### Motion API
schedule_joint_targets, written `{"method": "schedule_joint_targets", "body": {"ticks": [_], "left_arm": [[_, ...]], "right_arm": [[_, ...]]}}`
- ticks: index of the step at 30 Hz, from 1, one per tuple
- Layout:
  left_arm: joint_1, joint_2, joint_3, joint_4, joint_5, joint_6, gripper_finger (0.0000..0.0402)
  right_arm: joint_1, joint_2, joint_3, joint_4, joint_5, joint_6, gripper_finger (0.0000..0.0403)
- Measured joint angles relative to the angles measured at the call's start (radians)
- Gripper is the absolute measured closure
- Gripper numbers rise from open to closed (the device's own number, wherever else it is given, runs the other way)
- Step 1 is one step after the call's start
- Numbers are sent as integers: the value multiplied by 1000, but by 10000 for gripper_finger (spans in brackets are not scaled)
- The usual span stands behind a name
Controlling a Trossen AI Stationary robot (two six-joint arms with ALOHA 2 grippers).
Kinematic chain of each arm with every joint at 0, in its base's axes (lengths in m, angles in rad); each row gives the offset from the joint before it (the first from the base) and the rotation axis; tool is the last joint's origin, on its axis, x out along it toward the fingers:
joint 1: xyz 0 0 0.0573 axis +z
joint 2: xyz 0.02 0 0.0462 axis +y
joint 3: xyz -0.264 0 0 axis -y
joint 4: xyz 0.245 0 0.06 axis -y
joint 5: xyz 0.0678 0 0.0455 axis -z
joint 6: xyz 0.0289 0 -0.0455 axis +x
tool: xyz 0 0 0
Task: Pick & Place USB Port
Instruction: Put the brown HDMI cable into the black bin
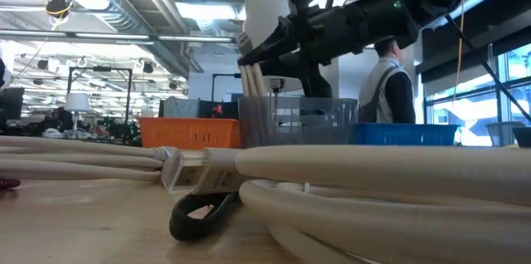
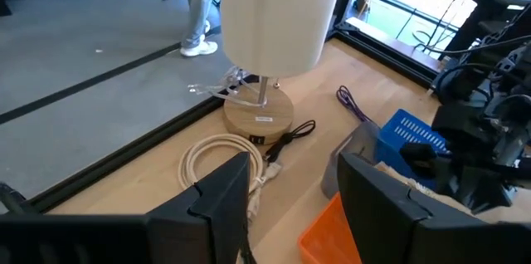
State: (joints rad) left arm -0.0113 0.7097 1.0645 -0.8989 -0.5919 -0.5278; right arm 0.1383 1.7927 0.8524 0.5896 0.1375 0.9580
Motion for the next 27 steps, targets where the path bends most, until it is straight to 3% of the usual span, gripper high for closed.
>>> {"method": "schedule_joint_targets", "body": {"ticks": [10, 20, 27], "left_arm": [[0, 0, 0, 0, 1, 0, 226], [0, 0, 0, 0, 1, 0, 226], [0, 0, 0, 0, 2, 0, 226]], "right_arm": [[-21, 0, 0, -22, -7, -11, 369], [-21, 0, 0, -19, -25, 28, 209], [-21, -1, 0, -6, -21, 0, 180]]}}
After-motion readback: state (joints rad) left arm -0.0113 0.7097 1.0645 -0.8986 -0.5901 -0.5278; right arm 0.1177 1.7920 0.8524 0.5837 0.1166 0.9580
